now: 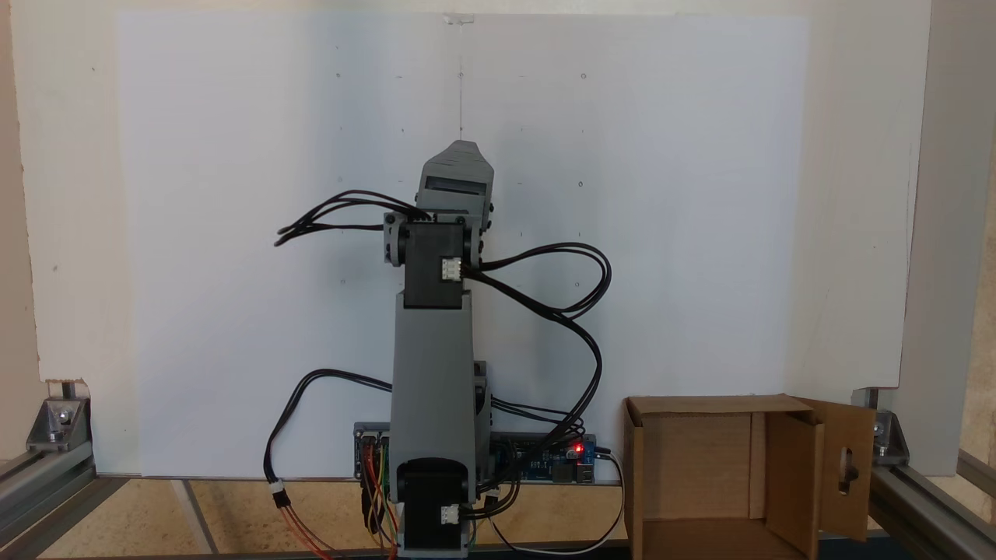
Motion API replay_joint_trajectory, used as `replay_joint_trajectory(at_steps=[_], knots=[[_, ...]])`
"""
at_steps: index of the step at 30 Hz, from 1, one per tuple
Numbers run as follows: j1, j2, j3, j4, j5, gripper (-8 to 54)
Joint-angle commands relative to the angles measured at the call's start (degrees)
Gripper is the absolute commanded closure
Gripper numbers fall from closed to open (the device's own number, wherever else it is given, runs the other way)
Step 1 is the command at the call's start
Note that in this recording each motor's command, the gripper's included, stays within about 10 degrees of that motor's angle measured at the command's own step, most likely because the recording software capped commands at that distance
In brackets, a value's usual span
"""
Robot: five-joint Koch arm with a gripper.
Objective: Grasp a green dice and put it in the bin.
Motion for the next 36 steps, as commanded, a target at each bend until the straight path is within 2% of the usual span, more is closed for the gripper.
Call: replay_joint_trajectory(at_steps=[1, 22, 36], knots=[[-0.18, -1.05, -0.97, -0.7, 2.11, 1.2], [-3.25, -6.94, 3.25, -1.23, 2.11, 1.7], [-3.78, -8.26, 8.44, -12.3, 2.11, 2.5]])
